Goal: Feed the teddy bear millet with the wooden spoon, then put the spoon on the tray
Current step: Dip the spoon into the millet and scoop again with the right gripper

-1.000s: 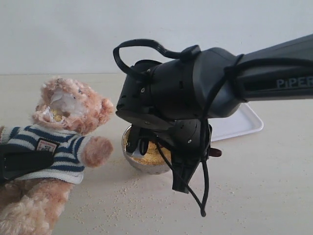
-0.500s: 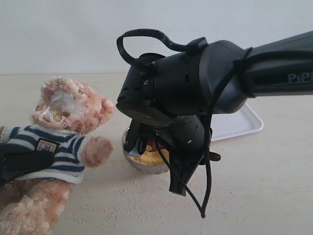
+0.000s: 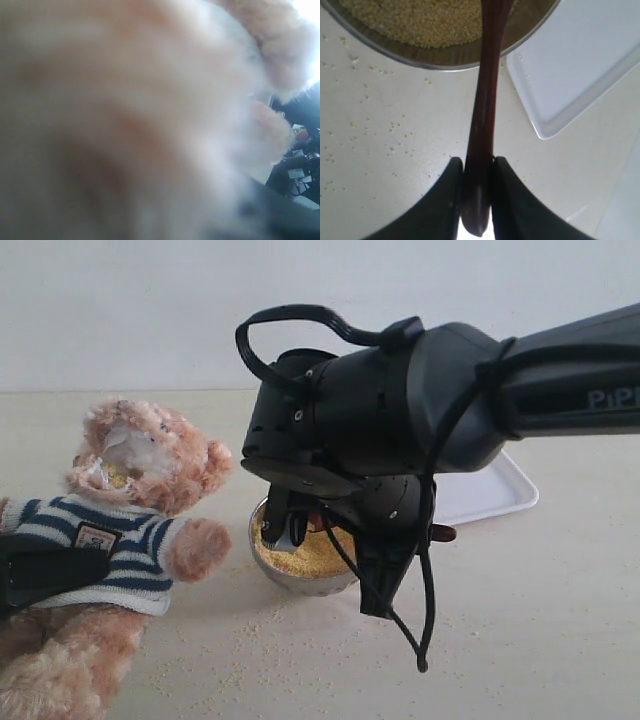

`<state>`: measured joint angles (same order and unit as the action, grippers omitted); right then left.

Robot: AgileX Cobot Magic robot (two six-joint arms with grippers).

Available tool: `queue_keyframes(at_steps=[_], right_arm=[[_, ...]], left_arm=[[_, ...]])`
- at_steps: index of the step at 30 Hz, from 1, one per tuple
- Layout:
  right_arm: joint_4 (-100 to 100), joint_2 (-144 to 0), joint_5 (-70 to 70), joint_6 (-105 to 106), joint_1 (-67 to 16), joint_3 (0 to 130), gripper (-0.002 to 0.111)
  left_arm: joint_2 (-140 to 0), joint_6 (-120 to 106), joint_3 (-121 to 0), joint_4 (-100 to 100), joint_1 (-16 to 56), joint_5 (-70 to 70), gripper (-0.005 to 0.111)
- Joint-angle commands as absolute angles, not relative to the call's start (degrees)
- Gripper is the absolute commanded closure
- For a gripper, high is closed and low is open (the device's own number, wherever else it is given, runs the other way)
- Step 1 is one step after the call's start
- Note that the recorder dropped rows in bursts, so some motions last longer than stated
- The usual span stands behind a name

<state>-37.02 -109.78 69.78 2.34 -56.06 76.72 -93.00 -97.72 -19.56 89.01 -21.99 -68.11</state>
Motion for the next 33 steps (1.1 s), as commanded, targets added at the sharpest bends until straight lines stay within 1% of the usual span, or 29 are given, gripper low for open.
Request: queue_keyframes(at_steps=[1, 17, 23, 33], right_arm=[[-38.01, -110.76, 69.96, 2.46, -55.92, 76.72, 0.107], [-36.49, -112.08, 69.96, 2.46, -56.66, 76.72, 0.107], [-31.16, -112.08, 69.96, 5.35, -56.66, 76.72, 0.107], [-28.48, -111.88, 69.96, 5.76, -56.53, 76.72, 0.107]], left_arm=[[-92.95, -98.12, -20.04, 89.53, -22.14, -69.96, 0.102], [-92.95, -98.12, -20.04, 89.53, -22.14, -69.96, 0.102], [-92.95, -98.12, -20.04, 89.53, -22.14, -69.96, 0.102], [-92.95, -98.12, -20.04, 89.53, -22.14, -69.96, 0.102]])
